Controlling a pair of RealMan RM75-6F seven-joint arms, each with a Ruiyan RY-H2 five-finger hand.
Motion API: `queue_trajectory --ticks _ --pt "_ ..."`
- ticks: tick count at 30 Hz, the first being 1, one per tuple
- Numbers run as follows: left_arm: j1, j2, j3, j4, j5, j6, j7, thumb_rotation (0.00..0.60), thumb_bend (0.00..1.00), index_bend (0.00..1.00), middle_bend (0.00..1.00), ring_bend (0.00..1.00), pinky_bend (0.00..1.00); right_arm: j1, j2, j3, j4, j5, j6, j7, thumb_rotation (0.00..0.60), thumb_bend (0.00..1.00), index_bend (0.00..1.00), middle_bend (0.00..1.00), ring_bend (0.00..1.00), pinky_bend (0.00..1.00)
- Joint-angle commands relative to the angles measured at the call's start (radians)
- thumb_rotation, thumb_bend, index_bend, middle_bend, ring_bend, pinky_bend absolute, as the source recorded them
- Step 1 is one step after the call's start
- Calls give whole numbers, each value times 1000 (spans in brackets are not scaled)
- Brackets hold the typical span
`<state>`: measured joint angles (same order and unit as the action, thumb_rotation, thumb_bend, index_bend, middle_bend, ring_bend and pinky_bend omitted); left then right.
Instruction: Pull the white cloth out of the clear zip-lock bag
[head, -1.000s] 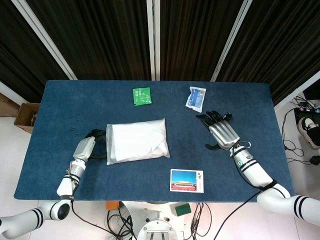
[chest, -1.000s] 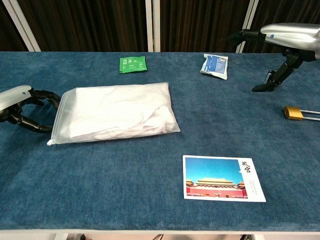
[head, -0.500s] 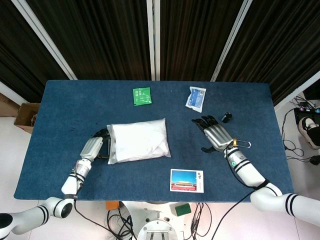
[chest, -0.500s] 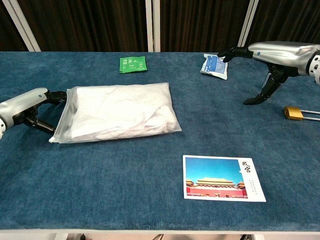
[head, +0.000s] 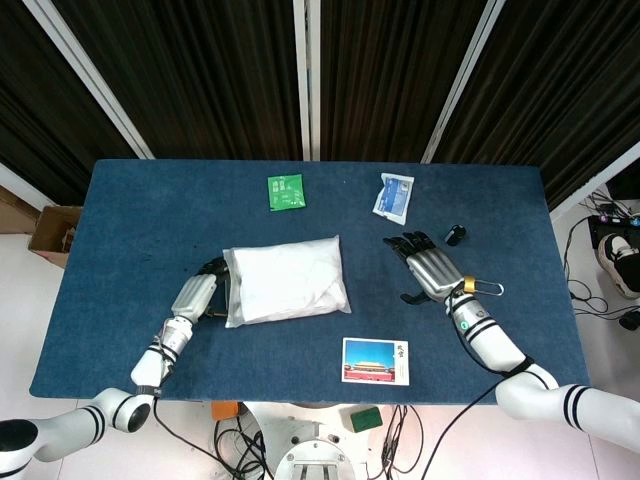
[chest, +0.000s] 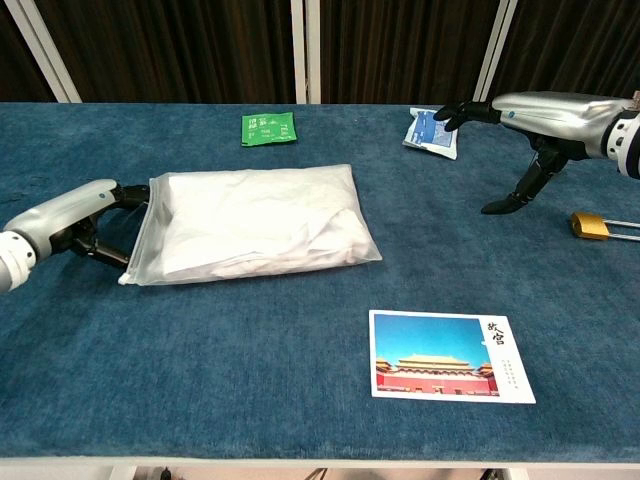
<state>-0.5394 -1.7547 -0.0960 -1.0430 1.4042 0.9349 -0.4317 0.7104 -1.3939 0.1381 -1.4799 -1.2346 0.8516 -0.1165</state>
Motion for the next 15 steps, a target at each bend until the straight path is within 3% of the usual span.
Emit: queue_trajectory --ticks 1,4,15 --pt "-3 -24 -9 24 -15 2 5 600 208 429 123 17 98 0 -1 1 0 0 2 2 600 143 0 102 0 37" --pt "-1 -28 -11 25 -23 -2 -19 600 216 470 130 17 98 0 -1 2 3 4 3 4 600 142 0 102 0 37" --pt "8 -20 -15 15 -2 36 -145 600 216 469 130 17 96 33 -69 10 40 50 -61 22 600 184 0 110 0 36"
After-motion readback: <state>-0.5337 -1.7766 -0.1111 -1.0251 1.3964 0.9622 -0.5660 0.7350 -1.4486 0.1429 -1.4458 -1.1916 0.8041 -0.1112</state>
